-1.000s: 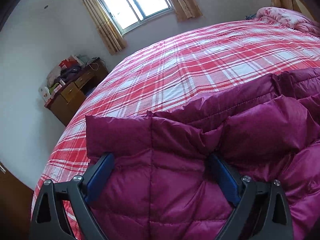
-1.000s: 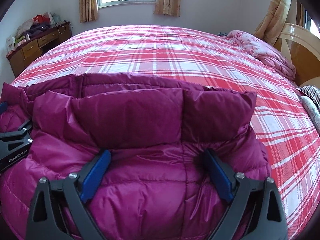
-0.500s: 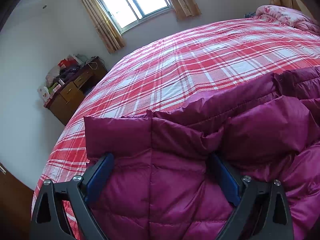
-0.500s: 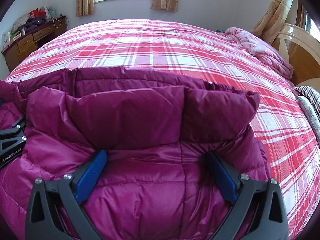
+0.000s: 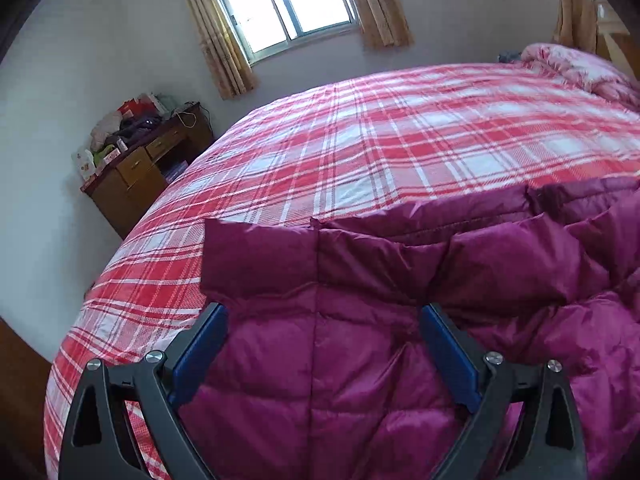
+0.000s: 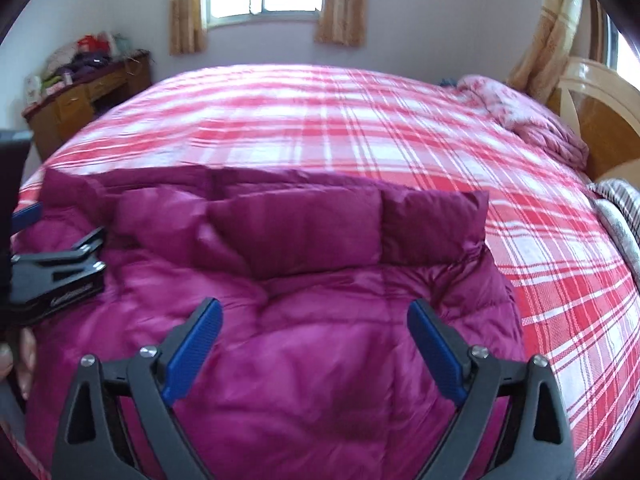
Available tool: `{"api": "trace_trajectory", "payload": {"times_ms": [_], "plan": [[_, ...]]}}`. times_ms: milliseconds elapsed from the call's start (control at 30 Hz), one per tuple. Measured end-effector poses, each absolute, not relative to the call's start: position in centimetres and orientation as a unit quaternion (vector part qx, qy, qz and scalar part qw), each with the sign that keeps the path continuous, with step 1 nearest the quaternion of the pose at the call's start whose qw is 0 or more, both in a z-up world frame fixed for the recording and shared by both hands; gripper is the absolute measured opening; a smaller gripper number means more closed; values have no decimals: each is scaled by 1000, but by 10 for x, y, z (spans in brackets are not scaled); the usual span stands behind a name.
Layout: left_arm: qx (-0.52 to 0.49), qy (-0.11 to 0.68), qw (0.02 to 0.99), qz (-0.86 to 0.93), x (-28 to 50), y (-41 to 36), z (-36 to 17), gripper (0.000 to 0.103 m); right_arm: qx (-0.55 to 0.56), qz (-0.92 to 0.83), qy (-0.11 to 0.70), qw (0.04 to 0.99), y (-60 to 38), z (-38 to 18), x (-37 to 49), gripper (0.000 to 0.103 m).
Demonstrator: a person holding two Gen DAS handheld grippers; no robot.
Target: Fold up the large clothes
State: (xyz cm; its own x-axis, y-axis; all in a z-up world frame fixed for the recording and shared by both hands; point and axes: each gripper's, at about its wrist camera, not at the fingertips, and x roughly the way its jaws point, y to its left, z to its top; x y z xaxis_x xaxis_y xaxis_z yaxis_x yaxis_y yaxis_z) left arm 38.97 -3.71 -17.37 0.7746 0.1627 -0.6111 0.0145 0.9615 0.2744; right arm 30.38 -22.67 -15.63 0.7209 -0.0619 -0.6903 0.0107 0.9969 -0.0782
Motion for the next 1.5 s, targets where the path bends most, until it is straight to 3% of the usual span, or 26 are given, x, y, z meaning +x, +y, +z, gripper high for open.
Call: {"api": "trace_trajectory", "payload": {"times_ms": [367,1067,1267,1500], "plan": [[173,341,924,32,373,-57,-199,97,-33,-3,398,917,-210,-192,301,103],[180,351,918,32,382,-58,-206,99,-65,-29,407,911,-199,-199,303,103],[176,352,919,31,383,-59,-205,99,-36,-26,384,922,-186,-181,269,103],[157,356,921,15,381,-48,-200,99,-69,-40,381,921,-170,-197,256,103]]}}
